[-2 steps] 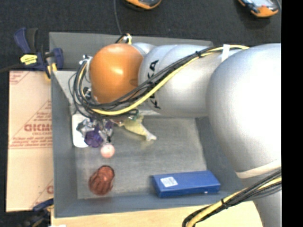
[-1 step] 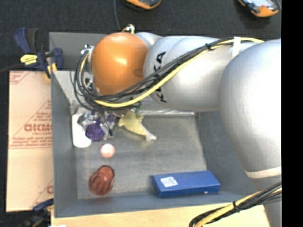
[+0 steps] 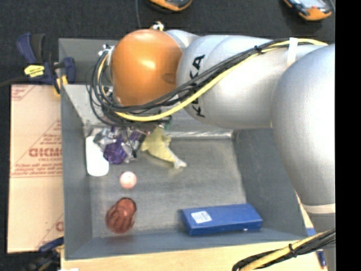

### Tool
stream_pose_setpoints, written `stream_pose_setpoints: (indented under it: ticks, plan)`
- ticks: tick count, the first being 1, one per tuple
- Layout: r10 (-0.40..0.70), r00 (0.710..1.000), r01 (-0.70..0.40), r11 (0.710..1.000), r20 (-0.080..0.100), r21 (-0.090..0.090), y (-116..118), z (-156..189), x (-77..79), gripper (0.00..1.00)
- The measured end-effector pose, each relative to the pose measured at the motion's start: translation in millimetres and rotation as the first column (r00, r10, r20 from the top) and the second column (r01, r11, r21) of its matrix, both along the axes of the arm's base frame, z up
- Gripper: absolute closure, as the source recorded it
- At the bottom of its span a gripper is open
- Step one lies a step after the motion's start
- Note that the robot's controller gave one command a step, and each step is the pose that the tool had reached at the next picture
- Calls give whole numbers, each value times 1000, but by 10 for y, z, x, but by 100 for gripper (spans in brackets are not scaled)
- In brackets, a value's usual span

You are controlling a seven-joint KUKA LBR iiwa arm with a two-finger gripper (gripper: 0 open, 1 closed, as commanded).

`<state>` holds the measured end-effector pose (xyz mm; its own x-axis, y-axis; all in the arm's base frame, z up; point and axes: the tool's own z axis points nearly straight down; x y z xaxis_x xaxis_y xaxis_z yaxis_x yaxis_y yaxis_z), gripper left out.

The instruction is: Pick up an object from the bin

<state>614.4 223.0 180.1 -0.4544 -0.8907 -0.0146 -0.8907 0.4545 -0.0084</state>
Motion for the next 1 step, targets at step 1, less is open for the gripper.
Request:
stream_pose_setpoints:
  ticks: [1]
  plan:
    - [-3,1000,3,1000,0,0,-3,451,3,100]
